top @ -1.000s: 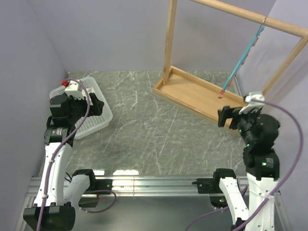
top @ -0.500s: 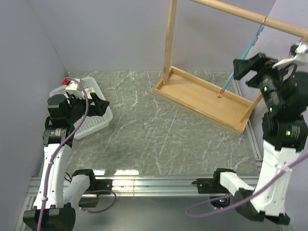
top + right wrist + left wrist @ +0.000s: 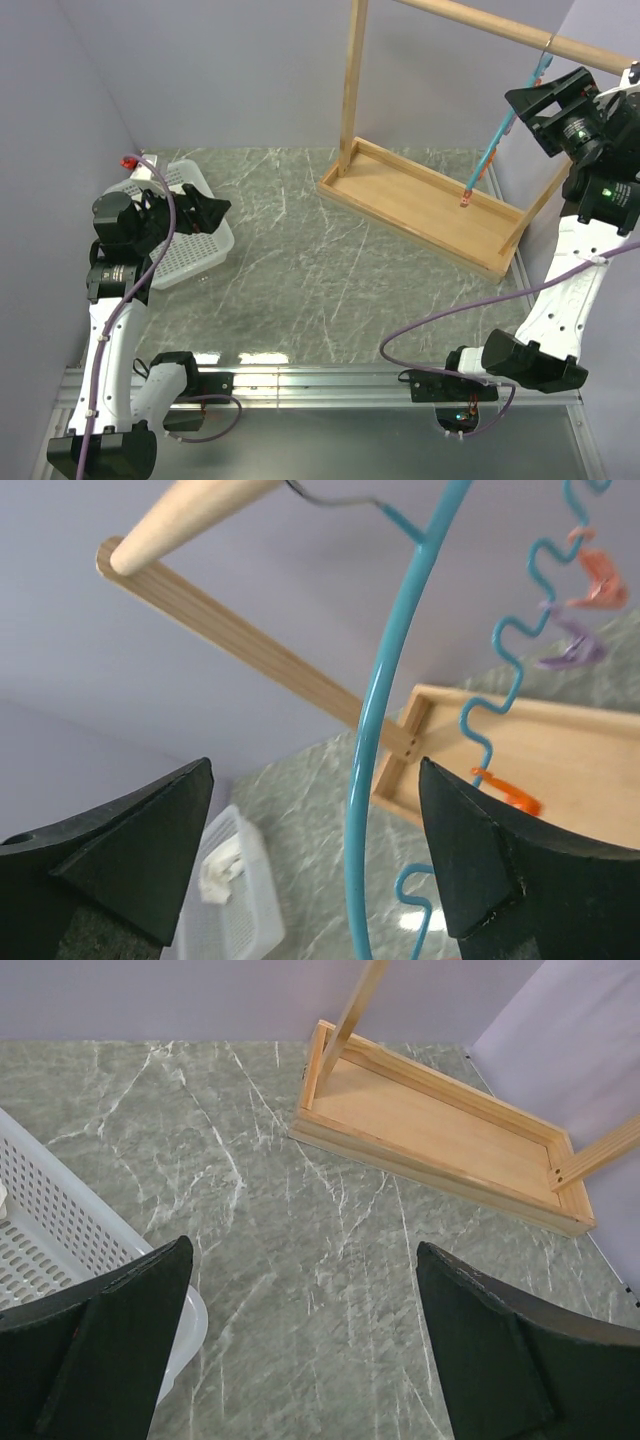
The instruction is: Clip the underwear to the hanger
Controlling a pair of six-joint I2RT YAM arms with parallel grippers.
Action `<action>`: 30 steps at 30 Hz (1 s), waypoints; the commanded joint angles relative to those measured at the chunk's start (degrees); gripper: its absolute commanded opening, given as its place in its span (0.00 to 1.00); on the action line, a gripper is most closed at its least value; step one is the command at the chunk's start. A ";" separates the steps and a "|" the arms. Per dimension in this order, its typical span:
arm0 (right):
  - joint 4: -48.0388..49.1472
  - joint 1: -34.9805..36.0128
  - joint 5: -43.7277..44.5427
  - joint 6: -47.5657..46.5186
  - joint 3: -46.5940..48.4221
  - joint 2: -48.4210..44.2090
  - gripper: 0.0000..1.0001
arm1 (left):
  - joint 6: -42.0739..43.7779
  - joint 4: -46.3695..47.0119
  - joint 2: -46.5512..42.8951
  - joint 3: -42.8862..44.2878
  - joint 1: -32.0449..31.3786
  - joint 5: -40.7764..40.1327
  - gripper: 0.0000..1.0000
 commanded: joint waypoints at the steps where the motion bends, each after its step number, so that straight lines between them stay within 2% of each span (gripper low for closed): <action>1: 7.76 -0.29 -6.82 6.16 -2.21 -1.19 0.90 | -1.38 4.03 -0.11 1.19 0.10 1.74 0.99; 8: 14.18 -0.29 -8.04 10.73 -9.23 -0.66 0.88 | -1.29 4.21 0.24 0.66 0.10 0.95 0.99; 14: 24.90 -0.03 -8.84 16.09 -15.05 -1.28 0.85 | -1.73 4.82 0.60 1.01 0.10 0.95 0.99; 22: 31.06 0.06 -10.86 19.79 -16.89 0.04 0.59 | -2.35 5.17 1.12 1.63 0.10 1.56 0.99; 25: 32.82 0.15 -11.39 21.02 -16.98 0.30 0.43 | -2.35 4.91 1.39 1.89 0.10 1.12 0.99; 26: 32.91 0.15 -11.56 21.28 -16.90 0.48 0.34 | -2.26 4.91 1.47 2.06 0.01 0.86 0.99; 30: 33.70 0.15 -12.00 22.34 -16.63 1.27 0.14 | -2.44 4.82 1.83 2.59 0.01 1.04 0.99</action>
